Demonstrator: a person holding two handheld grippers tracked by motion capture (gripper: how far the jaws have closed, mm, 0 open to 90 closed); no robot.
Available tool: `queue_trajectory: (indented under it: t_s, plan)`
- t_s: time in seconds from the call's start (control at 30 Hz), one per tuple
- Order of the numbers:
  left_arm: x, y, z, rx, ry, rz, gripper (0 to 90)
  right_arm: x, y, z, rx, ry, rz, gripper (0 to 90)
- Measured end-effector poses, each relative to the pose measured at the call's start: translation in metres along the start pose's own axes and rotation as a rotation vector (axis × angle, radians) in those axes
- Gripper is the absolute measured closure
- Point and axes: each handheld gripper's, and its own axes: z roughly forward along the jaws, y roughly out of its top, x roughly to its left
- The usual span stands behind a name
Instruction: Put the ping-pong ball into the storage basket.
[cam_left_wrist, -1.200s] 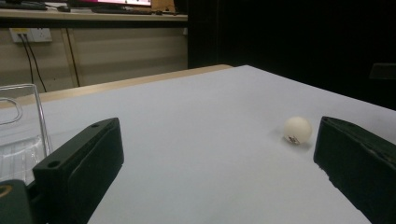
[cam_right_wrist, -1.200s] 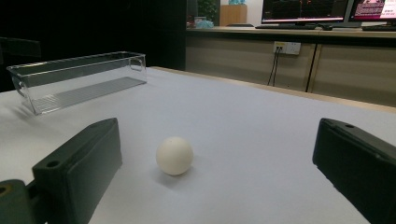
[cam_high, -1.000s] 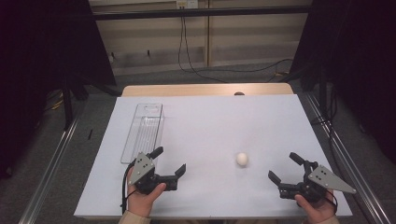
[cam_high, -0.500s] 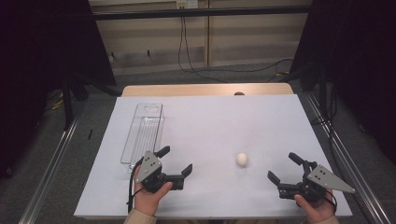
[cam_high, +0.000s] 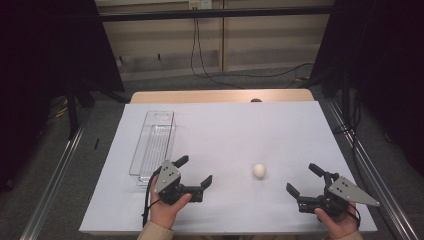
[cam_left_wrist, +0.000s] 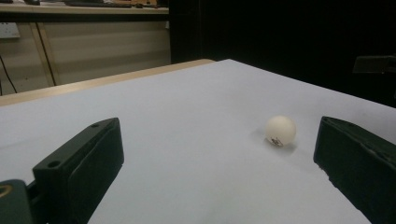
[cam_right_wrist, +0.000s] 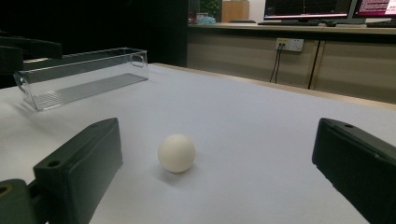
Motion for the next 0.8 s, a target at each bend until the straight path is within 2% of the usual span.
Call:
queue_trajectory:
  t_s: [0.1,0.23,0.3,0.33,0.37,0.4,0.5,0.53,0.63,0.67,0.8]
  plan:
    - [-0.001,-0.001,0.003,-0.001,-0.001,-0.013,2.0,0.000,0.000,0.000,0.003,0.002,0.002,1.3]
    - [0.000,-0.001,0.006,0.015,-0.008,0.008,2.1,0.000,0.000,0.001,0.000,0.002,0.002,1.3]
    - [-0.001,-0.002,0.008,0.014,0.001,-0.002,2.1,0.000,0.000,0.001,-0.002,0.005,0.003,1.3]
    - [-0.002,-0.002,0.010,0.028,-0.002,0.011,2.1,0.000,0.000,0.001,-0.001,0.006,0.005,1.3]
    - [-0.002,-0.002,0.010,0.028,-0.002,0.011,2.1,0.000,0.000,0.001,-0.001,0.006,0.005,1.3]
    - [-0.003,-0.002,0.011,0.013,-0.006,-0.007,2.1,0.000,0.000,0.001,0.002,0.004,0.006,1.3]
    - [-0.004,-0.002,0.013,0.023,-0.006,-0.008,2.2,0.001,0.000,0.001,-0.001,0.001,0.007,1.4]
    - [-0.003,-0.002,0.014,0.021,-0.012,0.008,2.2,0.000,0.000,0.001,-0.002,0.001,0.005,1.4]
    - [-0.004,-0.002,0.017,0.024,-0.006,0.006,2.3,0.000,0.000,0.001,-0.003,0.000,0.005,1.4]
    - [-0.004,-0.002,0.018,0.023,-0.010,-0.006,2.3,0.000,0.000,0.001,-0.003,0.000,0.005,1.4]
    - [-0.004,-0.002,0.019,0.029,-0.014,-0.002,2.5,0.000,0.000,0.001,-0.001,0.004,0.001,1.4]
